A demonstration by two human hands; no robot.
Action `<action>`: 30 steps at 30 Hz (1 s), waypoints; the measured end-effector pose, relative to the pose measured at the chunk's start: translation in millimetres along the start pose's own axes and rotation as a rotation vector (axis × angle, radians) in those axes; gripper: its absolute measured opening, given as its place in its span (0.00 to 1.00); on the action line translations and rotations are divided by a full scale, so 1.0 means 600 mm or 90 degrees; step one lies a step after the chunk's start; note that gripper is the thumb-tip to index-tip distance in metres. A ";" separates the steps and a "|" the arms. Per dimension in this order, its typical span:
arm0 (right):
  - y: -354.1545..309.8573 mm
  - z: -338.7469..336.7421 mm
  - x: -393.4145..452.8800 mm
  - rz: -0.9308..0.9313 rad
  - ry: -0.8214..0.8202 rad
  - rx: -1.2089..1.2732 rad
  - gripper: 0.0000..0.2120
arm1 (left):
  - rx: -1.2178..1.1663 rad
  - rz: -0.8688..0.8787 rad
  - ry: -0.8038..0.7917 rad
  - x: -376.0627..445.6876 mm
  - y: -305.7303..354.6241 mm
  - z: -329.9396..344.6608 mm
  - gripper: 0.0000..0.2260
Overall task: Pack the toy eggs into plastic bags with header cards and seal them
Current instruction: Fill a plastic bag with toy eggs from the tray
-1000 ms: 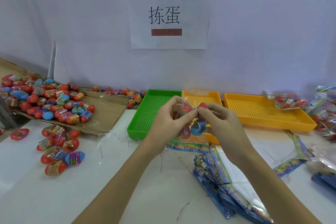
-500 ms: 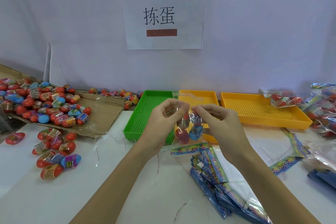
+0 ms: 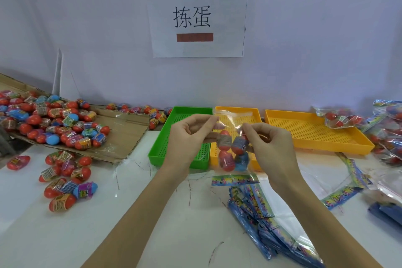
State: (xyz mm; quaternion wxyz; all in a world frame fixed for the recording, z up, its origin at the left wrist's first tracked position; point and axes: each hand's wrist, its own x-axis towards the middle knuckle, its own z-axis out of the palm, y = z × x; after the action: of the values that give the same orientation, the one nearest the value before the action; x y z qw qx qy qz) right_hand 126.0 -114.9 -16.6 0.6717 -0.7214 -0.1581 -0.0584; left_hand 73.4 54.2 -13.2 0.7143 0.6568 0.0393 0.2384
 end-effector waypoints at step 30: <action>-0.005 0.005 -0.014 -0.442 0.084 -0.415 0.08 | 0.112 0.132 -0.045 -0.018 -0.014 0.022 0.05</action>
State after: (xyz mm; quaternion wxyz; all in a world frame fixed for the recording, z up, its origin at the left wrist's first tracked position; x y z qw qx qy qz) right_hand 117.1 -113.1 -16.7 0.3602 -0.7937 -0.3200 -0.3714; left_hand 71.4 37.7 -22.0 0.6266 0.7254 -0.0333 0.2830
